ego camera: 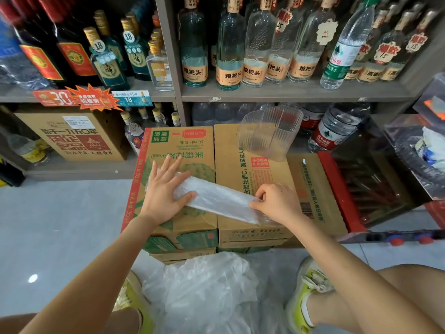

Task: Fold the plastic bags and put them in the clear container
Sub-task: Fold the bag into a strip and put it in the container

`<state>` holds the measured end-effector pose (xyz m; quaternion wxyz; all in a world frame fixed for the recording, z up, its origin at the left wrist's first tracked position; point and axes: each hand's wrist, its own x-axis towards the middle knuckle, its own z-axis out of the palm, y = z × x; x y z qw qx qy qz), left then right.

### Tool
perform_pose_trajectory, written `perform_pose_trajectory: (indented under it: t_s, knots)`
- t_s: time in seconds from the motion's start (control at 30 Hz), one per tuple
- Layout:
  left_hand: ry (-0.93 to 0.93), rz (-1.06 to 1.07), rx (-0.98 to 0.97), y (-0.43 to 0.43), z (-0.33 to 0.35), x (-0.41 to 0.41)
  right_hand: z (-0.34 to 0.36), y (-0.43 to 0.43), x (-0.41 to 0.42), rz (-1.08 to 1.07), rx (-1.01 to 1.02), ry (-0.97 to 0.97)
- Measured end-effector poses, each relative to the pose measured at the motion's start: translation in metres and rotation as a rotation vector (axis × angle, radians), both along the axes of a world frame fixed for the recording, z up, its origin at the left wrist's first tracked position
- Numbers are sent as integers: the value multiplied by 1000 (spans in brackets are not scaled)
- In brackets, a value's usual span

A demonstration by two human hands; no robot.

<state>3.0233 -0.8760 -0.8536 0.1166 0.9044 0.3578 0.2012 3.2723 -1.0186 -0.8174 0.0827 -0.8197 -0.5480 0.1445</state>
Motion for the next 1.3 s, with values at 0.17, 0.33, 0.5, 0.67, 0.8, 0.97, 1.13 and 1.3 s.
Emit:
perform_pose_trajectory:
  t_s: [0.17, 0.33, 0.5, 0.67, 0.8, 0.97, 1.13, 1.3]
  knots:
    - [-113, 18, 135, -14, 6, -9, 5, -5, -8, 8, -18, 8]
    - [-217, -16, 60, -37, 5, -5, 13, -11, -16, -30, 7, 75]
    - [-251, -182, -104, -70, -8, 19, 18, -11, -26, -166, 15, 552]
    - [-249, -200, -97, -73, -12, 29, 22, -3, -35, -349, -23, 943]
    - [-287, -146, -137, -72, -10, 32, 26, 3, -36, -404, -81, 1207]
    - [-450, 111, -618, -69, 8, 34, 30, 10, -20, -412, 121, 1285]
    - [-520, 297, -927, -53, 21, 39, 22, 30, -43, -135, 109, 1020]
    - [-548, 319, -1012, -52, 23, 38, 16, 39, -61, -197, 184, 1133]
